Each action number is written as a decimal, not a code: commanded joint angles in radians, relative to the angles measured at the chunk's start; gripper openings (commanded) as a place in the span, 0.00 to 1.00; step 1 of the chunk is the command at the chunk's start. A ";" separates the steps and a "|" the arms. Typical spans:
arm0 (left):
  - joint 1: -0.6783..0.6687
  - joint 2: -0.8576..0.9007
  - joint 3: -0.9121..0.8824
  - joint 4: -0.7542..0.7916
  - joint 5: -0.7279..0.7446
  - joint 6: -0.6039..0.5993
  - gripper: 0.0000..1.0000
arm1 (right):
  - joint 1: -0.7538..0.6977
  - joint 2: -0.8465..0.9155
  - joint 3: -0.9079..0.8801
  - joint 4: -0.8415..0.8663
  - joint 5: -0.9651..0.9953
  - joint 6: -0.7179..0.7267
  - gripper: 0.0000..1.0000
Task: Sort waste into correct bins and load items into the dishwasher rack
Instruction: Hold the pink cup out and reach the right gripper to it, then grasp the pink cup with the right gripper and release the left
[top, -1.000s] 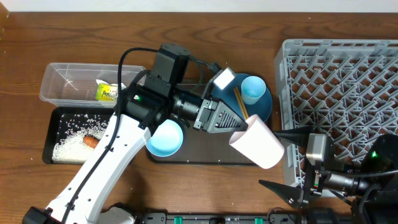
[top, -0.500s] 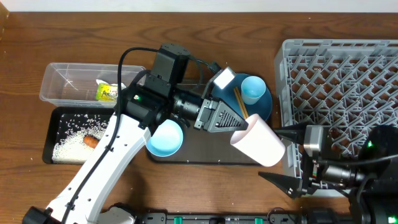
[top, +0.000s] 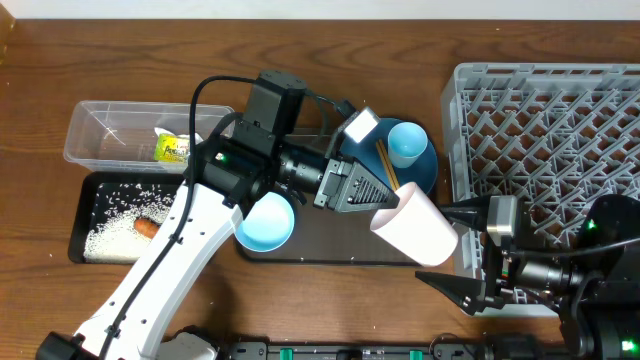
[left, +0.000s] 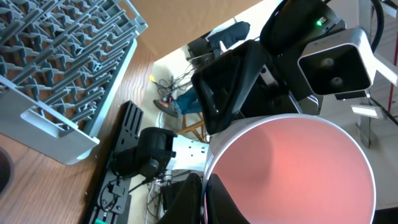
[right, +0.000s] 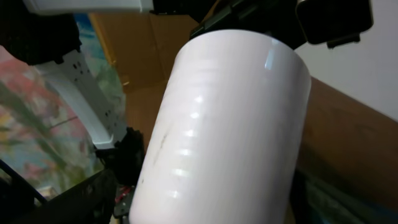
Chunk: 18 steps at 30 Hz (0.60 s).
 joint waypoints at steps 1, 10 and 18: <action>0.000 0.002 0.000 -0.001 -0.018 0.009 0.06 | 0.000 -0.005 -0.006 -0.024 -0.006 -0.006 0.88; 0.000 0.002 0.000 -0.001 -0.018 0.009 0.06 | 0.000 -0.004 -0.006 0.004 0.011 0.013 0.79; 0.000 0.002 0.000 -0.002 -0.017 0.009 0.06 | 0.000 0.005 -0.006 0.018 0.023 0.035 0.68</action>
